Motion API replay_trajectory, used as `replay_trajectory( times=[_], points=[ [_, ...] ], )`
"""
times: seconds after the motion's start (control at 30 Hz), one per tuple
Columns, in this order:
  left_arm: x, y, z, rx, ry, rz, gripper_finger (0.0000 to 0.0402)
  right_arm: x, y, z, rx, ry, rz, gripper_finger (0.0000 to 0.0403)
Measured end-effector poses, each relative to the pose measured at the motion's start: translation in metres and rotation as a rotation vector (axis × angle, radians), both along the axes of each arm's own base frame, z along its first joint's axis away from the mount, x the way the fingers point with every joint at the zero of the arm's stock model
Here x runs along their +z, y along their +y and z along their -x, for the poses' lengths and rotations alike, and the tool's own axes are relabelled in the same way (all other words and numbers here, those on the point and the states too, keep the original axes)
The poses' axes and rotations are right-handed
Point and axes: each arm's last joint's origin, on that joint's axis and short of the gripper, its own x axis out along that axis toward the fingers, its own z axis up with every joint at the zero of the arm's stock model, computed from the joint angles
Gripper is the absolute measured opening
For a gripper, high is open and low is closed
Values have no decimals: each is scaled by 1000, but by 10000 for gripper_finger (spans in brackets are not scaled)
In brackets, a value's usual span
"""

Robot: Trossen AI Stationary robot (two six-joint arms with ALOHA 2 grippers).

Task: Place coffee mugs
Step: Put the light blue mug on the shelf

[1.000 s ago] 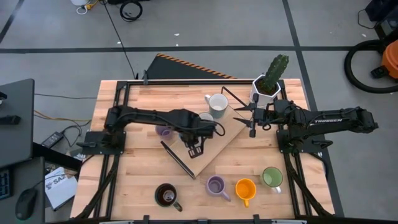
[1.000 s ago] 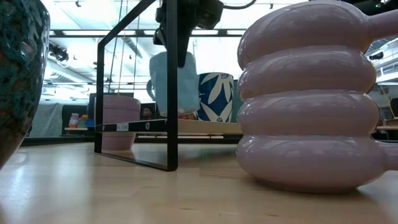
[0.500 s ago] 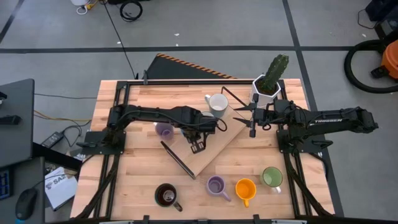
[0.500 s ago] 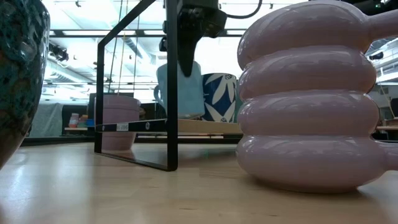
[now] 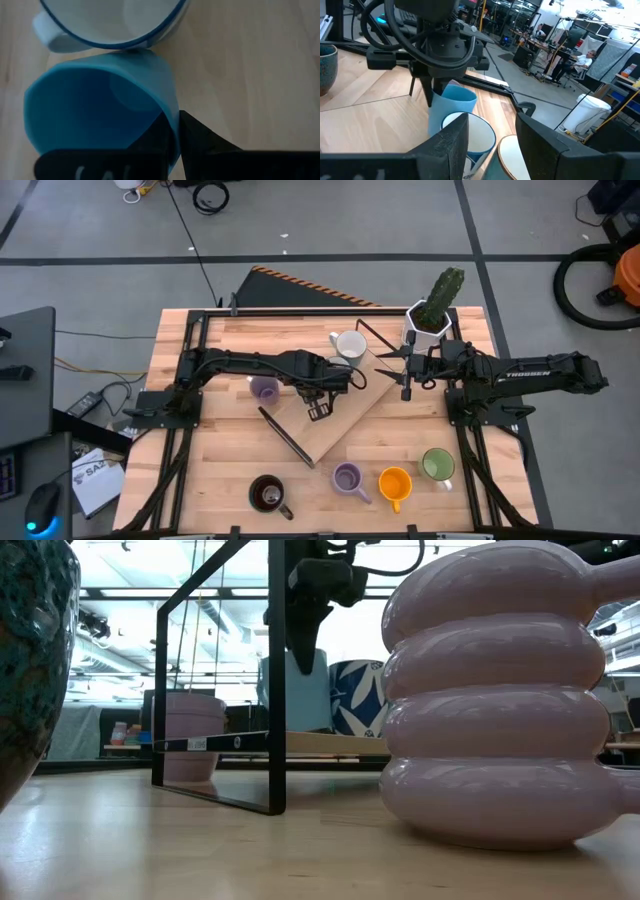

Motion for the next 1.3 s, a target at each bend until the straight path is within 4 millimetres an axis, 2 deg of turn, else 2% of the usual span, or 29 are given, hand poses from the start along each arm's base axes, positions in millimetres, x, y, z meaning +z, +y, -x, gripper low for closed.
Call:
replay_trajectory(
  times=[0.23, 0.47, 0.8, 1.3],
  points=[
    [0, 0, 0, -13, 7, 0, 27, 0, 0, 0, 0, 3, 0, 169],
    [0, -11, 2, -55, 23, 146, 27, 0, 0, 0, 0, 5, 0, 169],
    [-6, -9, 2, -89, 72, 32, 27, 0, 0, 0, 5, -1, 0, 169],
    [-11, -10, -3, -119, 52, 39, 28, 0, 0, 0, 7, 3, 0, 169]
  ],
)
